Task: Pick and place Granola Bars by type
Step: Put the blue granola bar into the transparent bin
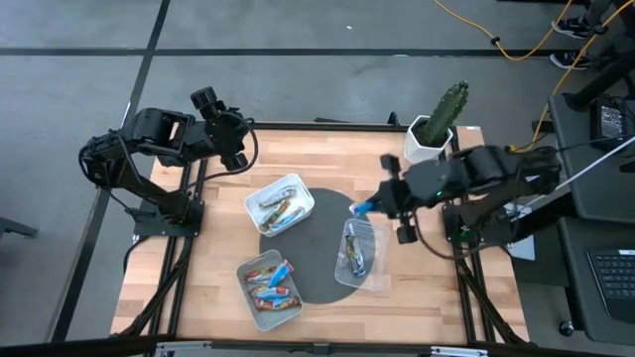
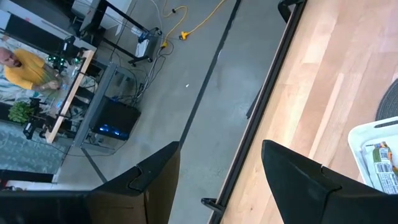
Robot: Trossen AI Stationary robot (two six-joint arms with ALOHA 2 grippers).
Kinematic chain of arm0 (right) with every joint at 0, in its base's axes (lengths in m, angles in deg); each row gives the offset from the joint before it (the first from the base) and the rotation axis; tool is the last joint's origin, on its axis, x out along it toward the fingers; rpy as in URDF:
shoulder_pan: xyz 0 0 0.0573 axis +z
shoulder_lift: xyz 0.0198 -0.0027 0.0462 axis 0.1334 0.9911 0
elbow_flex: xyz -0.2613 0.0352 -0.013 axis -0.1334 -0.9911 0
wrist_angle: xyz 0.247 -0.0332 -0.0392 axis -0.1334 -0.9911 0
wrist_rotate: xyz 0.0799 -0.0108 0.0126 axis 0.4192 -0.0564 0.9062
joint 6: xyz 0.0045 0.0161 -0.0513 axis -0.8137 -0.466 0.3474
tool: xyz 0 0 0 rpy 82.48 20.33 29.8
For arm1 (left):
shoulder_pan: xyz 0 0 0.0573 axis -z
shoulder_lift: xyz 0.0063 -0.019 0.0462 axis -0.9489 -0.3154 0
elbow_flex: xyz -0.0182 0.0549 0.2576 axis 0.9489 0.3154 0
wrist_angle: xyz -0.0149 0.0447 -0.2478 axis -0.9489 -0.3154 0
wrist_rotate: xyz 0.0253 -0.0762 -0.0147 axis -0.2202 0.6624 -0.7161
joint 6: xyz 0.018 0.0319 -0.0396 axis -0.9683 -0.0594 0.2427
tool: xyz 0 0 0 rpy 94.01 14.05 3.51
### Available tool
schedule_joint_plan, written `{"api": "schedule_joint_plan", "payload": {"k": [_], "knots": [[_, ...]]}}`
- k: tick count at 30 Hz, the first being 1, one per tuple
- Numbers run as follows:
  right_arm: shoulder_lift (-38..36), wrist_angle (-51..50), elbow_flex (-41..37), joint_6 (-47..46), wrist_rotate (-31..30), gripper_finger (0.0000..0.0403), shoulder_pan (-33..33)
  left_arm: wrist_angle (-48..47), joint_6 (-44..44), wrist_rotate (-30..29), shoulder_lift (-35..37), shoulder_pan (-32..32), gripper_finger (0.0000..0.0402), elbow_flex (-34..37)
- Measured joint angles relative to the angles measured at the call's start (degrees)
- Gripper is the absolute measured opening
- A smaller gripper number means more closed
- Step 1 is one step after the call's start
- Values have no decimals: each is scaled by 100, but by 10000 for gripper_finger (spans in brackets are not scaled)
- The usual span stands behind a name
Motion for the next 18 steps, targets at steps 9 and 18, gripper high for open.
{"api": "schedule_joint_plan", "payload": {"k": [9, 18], "knots": [[-767, 777, -2051, -860, 279, 28, -28, -15, 45, 13, 0, -1, 219, 0], [-712, 717, -2747, -2531, 495, 33, -78, -15, 111, 13, -2, 0, 219, 0]]}}
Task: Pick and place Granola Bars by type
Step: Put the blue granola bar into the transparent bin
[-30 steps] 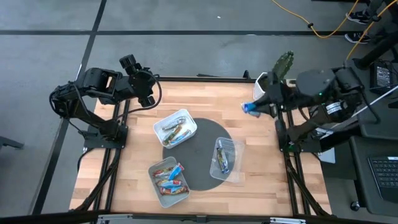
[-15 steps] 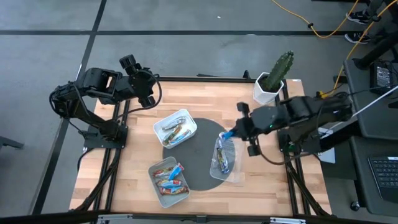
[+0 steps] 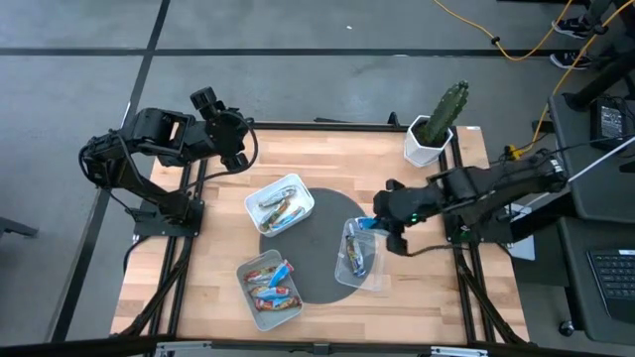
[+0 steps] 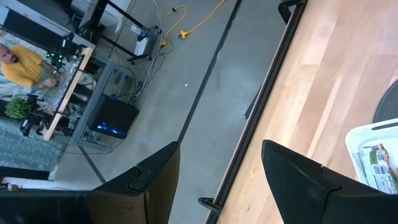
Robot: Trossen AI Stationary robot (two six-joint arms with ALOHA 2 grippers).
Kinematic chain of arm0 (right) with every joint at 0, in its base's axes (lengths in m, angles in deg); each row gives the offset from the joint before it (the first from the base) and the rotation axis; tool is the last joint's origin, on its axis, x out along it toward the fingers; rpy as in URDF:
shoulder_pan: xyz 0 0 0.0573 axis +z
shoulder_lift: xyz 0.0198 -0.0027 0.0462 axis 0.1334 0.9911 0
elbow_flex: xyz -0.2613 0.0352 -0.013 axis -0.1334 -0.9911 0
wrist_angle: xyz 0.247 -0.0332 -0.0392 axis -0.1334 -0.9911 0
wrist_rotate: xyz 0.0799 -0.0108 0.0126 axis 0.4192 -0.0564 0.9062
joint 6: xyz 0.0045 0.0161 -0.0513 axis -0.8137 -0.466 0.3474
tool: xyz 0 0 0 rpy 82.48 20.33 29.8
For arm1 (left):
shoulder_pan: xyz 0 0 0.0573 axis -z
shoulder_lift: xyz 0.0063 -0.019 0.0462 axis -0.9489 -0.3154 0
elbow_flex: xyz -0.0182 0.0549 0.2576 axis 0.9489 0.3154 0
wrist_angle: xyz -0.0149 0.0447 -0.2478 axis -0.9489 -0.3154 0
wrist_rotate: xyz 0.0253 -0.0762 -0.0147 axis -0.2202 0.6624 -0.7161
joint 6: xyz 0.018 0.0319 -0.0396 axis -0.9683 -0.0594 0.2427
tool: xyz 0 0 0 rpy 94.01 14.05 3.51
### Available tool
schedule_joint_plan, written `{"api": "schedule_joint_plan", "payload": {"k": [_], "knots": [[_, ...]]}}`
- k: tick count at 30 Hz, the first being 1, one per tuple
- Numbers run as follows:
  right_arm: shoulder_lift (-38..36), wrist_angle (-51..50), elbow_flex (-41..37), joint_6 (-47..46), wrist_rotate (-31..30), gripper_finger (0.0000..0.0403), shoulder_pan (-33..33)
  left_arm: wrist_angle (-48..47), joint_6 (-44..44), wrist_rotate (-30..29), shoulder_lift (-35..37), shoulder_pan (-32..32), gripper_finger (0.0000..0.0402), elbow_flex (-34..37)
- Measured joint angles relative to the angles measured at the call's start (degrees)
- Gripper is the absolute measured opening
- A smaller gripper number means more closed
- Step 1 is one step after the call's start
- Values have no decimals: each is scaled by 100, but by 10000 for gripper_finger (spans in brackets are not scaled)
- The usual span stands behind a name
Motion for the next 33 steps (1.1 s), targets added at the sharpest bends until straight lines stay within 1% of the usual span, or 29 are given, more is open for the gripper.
{"api": "schedule_joint_plan", "payload": {"k": [2, 5, 10, 12, 17, 20, 26, 33], "knots": [[107, 64, -176, -493, -30, 24, -57, 0, 71, -2, 0, 0, 219, 0], [260, 366, -454, -1127, -155, 23, -136, 2, 108, -1, -2, 0, 219, 0], [552, 743, -974, -1935, -62, 43, -180, 2, 244, 2, -2, -2, 219, 0], [648, 744, -1106, -2127, -43, 43, -175, 2, 258, 38, -2, -1, 219, 0], [685, 871, -1316, -2606, -16, 22, -175, 4, 253, 42, -2, -1, 219, 0], [690, 961, -1347, -2820, -12, 23, -175, 2, 253, 42, -2, 0, 219, 0], [702, 1126, -1341, -3131, -8, 58, -175, 2, 236, 42, -2, -1, 219, 0], [720, 1214, -1341, -3438, 92, 57, -147, 2, 236, 43, -2, 0, 219, 0]]}}
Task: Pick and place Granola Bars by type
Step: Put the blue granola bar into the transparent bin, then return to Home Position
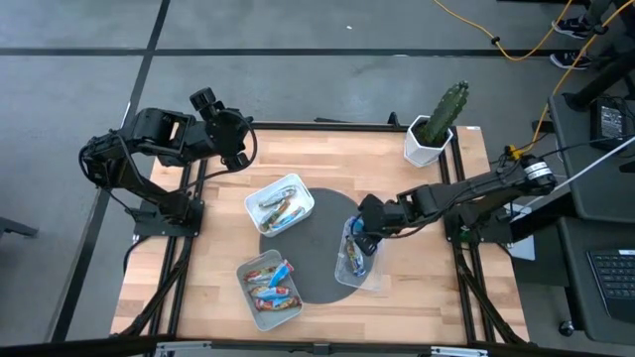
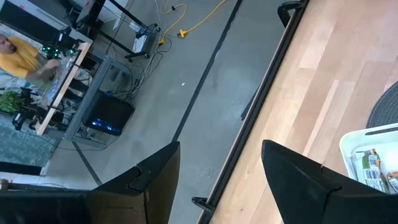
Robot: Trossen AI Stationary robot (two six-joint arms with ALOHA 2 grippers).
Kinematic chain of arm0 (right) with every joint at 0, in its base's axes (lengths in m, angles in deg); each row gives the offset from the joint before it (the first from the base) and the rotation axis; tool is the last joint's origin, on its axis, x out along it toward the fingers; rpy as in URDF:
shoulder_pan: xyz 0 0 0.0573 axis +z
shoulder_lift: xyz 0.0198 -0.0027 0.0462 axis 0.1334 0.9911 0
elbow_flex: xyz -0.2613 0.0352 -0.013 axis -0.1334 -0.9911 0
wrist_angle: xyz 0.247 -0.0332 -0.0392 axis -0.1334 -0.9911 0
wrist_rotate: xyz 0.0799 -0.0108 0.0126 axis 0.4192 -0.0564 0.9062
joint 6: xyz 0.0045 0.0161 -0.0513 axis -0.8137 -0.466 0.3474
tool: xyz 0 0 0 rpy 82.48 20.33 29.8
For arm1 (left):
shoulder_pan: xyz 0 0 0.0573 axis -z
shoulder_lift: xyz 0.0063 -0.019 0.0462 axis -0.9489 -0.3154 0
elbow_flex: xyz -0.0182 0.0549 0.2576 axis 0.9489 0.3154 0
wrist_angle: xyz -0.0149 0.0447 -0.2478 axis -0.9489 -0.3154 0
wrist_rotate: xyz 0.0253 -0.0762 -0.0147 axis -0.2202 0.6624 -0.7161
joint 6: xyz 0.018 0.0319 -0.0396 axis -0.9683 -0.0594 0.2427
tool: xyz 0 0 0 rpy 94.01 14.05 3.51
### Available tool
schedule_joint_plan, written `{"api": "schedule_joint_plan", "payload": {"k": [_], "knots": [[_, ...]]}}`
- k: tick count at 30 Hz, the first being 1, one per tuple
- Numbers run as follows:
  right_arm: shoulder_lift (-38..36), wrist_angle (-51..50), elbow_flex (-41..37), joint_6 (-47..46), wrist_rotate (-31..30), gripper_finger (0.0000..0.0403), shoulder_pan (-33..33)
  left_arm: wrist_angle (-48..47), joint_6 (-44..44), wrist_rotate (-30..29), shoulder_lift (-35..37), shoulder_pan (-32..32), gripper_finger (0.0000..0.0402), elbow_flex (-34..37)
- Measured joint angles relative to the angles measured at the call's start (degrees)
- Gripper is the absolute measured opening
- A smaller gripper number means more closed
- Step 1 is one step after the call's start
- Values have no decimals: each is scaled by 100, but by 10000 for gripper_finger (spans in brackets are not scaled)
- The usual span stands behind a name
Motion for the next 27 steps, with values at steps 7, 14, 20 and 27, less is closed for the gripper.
{"api": "schedule_joint_plan", "payload": {"k": [7, 14, 20, 27], "knots": [[0, 54, 0, -17, 302, 134, 2, -39, 0, 108, 0, 0, 219, 0], [0, -187, 160, 507, 238, 252, -9, -103, 0, 106, 96, 0, 219, 4], [-3, -1379, 1128, 1644, -788, 279, -314, -81, 439, 444, 603, -2, 219, 4], [-196, -2158, 2390, 3573, -1969, 280, -1254, -59, 829, 1599, 1641, -2, 219, 4]]}}
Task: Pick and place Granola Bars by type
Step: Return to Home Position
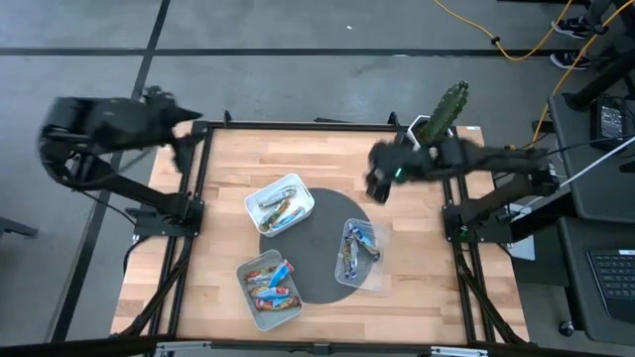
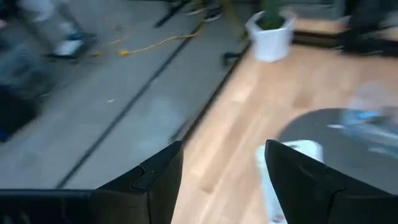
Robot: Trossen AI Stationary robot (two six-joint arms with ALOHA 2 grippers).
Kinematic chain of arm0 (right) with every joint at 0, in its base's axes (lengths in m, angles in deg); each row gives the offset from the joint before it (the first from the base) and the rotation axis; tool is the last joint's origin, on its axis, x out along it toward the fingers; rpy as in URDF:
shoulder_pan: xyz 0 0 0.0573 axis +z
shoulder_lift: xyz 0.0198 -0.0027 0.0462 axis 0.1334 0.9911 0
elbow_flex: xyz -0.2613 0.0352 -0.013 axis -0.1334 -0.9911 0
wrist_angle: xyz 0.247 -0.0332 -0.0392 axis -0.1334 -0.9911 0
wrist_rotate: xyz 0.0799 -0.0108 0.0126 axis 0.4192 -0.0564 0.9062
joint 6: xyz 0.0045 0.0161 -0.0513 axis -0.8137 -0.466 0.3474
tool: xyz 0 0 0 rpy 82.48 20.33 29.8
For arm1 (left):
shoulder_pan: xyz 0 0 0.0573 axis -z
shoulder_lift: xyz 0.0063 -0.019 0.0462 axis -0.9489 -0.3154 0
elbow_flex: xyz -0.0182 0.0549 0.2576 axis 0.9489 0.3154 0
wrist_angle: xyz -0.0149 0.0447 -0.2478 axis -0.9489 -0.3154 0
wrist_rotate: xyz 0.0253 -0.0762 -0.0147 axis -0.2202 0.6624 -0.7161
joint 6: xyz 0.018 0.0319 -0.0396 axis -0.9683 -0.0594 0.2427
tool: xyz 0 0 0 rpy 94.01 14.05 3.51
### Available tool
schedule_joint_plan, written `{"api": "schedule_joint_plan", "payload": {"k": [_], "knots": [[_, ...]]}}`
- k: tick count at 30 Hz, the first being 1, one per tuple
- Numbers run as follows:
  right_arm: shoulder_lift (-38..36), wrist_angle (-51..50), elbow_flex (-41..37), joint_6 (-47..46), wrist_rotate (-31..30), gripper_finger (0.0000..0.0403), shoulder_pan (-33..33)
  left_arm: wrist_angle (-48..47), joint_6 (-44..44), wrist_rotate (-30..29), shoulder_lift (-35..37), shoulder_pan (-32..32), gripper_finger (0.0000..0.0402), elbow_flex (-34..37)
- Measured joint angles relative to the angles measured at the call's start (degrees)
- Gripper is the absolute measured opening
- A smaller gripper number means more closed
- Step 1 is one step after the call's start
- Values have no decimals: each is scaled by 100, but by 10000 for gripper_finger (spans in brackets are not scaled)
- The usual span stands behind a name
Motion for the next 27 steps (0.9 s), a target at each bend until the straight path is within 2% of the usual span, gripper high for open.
{"api": "schedule_joint_plan", "payload": {"k": [2, 5, 7, 8, 10, 14, 16, 19, 23, 25, 27], "knots": [[-187, 35, 218, 595, -234, 280, -373, 0, -54, 565, 302, 0, 219, 0], [-571, 161, 392, 1321, -473, 280, -1000, 37, -66, 1893, 697, 0, 219, 0], [-902, 334, 404, 1825, -487, 280, -1451, 124, -87, 2368, 926, 4, 219, -2], [-1070, 434, 404, 2064, -485, 280, -1678, 266, -125, 2335, 1025, 0, 219, 36], [-1403, 713, 309, 2510, -496, 280, -2045, 556, -21, 1913, 1219, -11, 219, 205], [-2040, 1144, -75, 3159, -422, 280, -2612, 588, 511, 1361, 1562, -11, 219, 736], [-2332, 1239, -322, 3162, -279, 280, -2808, 623, 560, 1068, 1764, -11, 219, 1174], [-2738, 1316, -805, 3023, -78, 280, -3022, 983, 824, 328, 2033, -11, 219, 1945], [-3141, 1313, -1425, 3024, 170, 280, -3116, 789, 887, -551, 2353, -11, 219, 2793], [-3291, 1317, -1631, 3023, 182, 280, -3115, 657, 1082, -558, 2461, -13, 219, 3118], [-3393, 1341, -1766, 3018, 182, 280, -3115, 737, 1908, -231, 2566, -11, 219, 3482]]}}
